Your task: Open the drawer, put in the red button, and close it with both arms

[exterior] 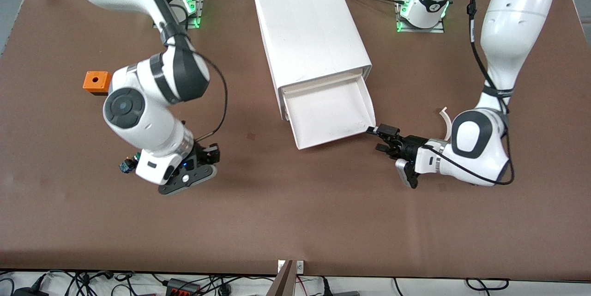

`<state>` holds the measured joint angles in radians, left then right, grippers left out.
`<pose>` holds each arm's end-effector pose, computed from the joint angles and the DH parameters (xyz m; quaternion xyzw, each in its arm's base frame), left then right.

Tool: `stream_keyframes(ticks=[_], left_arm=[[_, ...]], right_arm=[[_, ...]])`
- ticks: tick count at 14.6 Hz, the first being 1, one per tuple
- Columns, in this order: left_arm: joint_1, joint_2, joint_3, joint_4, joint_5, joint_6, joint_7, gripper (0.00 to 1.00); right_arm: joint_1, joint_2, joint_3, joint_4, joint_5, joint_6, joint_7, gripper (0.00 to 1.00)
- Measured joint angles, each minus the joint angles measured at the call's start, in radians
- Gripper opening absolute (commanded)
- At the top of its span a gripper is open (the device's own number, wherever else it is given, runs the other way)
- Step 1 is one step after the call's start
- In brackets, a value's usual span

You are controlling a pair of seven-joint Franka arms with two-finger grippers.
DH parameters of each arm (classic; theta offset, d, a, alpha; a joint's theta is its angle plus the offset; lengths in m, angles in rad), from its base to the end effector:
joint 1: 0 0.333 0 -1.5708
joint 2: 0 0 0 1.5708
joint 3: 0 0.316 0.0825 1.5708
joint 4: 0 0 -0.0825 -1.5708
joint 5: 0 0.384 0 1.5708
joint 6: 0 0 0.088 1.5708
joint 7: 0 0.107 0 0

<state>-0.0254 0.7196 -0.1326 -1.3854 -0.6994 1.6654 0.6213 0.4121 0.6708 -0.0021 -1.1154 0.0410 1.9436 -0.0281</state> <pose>0.6750 -0.1532 0.2861 0.8752 -0.2394 -0.1111 0.4054 0.6934 0.3049 0.4359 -0.9741 -0.2111 -0.0736 0.0336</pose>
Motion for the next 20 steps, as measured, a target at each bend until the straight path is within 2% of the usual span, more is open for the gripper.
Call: stream_keyframes(ticks=[2, 5, 9, 11, 15, 20], left_arm=[[-0.002, -0.066, 0.000, 0.009, 0.166, -0.008, -0.105, 1.00], [-0.003, -0.119, 0.000, 0.008, 0.470, -0.010, -0.159, 1.00], [0.021, -0.122, 0.014, 0.057, 0.690, 0.025, -0.173, 1.00], [0.032, -0.121, 0.025, 0.079, 0.737, 0.030, -0.233, 1.00], [0.038, -0.097, 0.045, 0.083, 0.743, 0.113, -0.434, 1.00], [0.080, -0.071, 0.047, 0.080, 0.703, 0.123, -0.483, 1.00]], right_arm=[[0.068, 0.001, 0.003, 0.029, 0.001, -0.007, 0.078, 0.00], [0.200, 0.007, 0.004, 0.075, 0.000, 0.027, 0.200, 0.00], [0.347, 0.021, 0.000, 0.101, -0.001, 0.162, 0.308, 0.00], [0.380, 0.041, -0.001, 0.102, -0.004, 0.206, 0.355, 0.00], [0.406, 0.099, -0.002, 0.103, -0.004, 0.238, 0.389, 0.00], [0.431, 0.155, -0.002, 0.104, -0.004, 0.216, 0.452, 0.00]])
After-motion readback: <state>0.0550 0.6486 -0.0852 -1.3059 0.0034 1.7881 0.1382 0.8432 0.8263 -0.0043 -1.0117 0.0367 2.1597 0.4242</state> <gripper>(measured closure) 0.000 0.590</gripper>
